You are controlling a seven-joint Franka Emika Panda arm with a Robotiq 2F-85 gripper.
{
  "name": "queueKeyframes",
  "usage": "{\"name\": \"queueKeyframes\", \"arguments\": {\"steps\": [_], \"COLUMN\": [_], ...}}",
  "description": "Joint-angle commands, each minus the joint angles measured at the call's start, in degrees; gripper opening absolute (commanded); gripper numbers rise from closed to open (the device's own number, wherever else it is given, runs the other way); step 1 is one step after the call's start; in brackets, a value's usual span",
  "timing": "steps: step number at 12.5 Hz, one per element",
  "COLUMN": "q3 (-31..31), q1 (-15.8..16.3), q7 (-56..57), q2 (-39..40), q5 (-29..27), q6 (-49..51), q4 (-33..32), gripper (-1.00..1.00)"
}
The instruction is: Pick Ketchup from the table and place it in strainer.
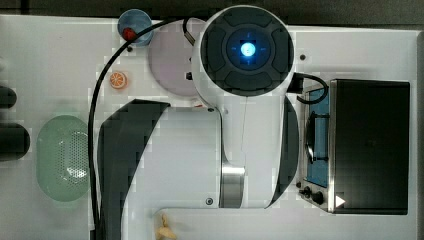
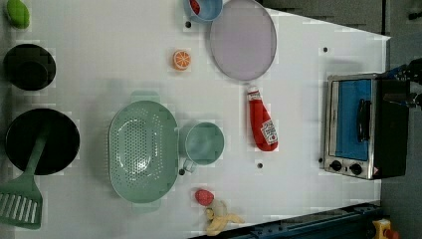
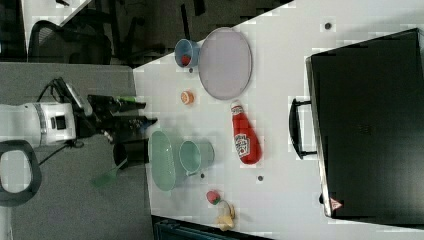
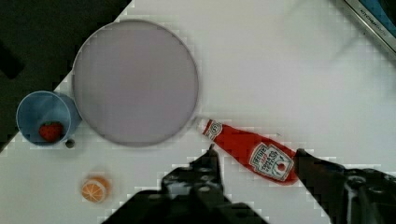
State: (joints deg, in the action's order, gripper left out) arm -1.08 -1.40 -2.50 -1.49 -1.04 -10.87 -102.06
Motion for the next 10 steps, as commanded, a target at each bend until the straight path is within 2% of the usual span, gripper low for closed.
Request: {"name": "queueKeyframes", "arguments": {"steps": [1, 3, 6, 10], "q3": [-2.44, -2.77, -4.25, -6.15], "q1": [-5.95, -5.89, -5.76, -5.61], "q7": [0.11, 0.39, 4.93, 13.37], "q2": [-15.27, -14.80, -12.55, -7.16], "q5": [-0.61, -0.61, -0.61, -0.61], "q6": [12.92, 12.78, 10.25, 0.13], "q4": [-7.49, -8.35, -11.25, -16.56], "gripper": [0.59, 1.00, 1.00, 1.00]}}
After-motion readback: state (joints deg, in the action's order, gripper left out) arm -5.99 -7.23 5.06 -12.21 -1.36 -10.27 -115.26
